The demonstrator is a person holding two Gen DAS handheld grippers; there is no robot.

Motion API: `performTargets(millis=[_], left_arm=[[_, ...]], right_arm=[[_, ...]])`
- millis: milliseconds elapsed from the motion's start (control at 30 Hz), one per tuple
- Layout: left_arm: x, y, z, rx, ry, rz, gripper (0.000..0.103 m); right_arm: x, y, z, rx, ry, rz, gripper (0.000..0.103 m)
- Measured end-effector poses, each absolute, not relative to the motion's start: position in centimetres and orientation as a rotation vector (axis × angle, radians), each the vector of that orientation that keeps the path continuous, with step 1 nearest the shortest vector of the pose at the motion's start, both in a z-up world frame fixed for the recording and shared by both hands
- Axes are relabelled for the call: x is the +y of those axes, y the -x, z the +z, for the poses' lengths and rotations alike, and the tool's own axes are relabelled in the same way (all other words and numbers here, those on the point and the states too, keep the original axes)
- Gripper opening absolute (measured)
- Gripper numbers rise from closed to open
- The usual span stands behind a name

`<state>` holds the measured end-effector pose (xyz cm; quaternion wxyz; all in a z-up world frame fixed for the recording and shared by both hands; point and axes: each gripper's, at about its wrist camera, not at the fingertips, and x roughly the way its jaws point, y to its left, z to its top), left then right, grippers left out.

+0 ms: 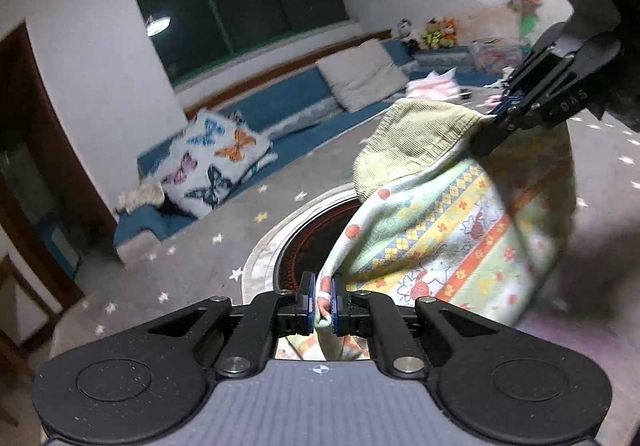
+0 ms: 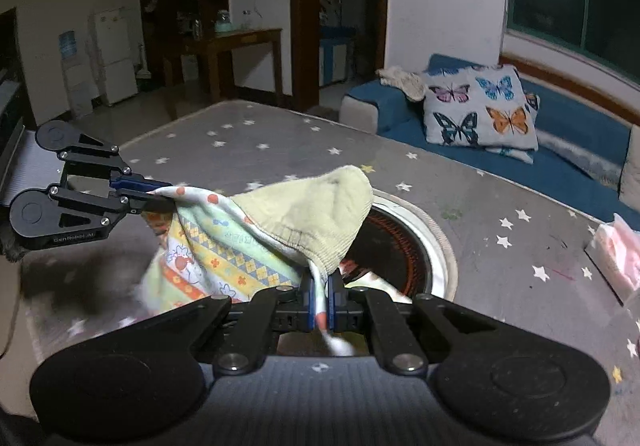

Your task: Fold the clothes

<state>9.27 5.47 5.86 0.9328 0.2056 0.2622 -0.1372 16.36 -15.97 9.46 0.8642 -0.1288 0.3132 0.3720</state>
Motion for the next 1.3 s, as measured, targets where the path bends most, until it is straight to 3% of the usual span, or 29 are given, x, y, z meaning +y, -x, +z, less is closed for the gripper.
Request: performTargets(millis=[167,400,633,833,933,1033,1133,1300], left_arm=[[6.0,-13.5,3.0,0.618,-0.38,-0.238,0.008],[6.7,-17.2,-0.5,0.707,-0.314,-0.18,0.012],[6.3,-17.1,-0.3,0.69,-0.306,-0.169,0.012],[6.3,-18.3,0.2,0.672,-0.297,-0.145,0.012],[6.5,-19.0,0.1,0.676,-0.288,-0.125,0.015],[6.7,-19.8,-0.1,0.679,-0.279,-0.105,0.026],[6.9,-20.6,-0.2,0.682,-0.27,-0.084,0.031],[7.2,-21.9,-0.5,0.697,-0.249,-0.052,0.032]], right_arm=[[-14.8,-21.3,6.1,0.707,0.214,0.731,0.006],[-17.3,-24.2,2.2,0.733,0.083,0.6,0.015],[-21.5,-21.1,3.2,0.71,0.048,0.543,0.018],[-21.7,-20.8,0.4,0.78,0.062,0.493,0.018],[-21.8,-20.7,-0.4,0.771,0.068,0.452,0.018],[-21.6,-20.5,-0.5,0.754,0.095,0.414,0.018],[-21.4,-20.5,0.2,0.736,0.089,0.382,0.018],[-20.0,-20.5,1.9,0.695,0.057,0.465,0.018]])
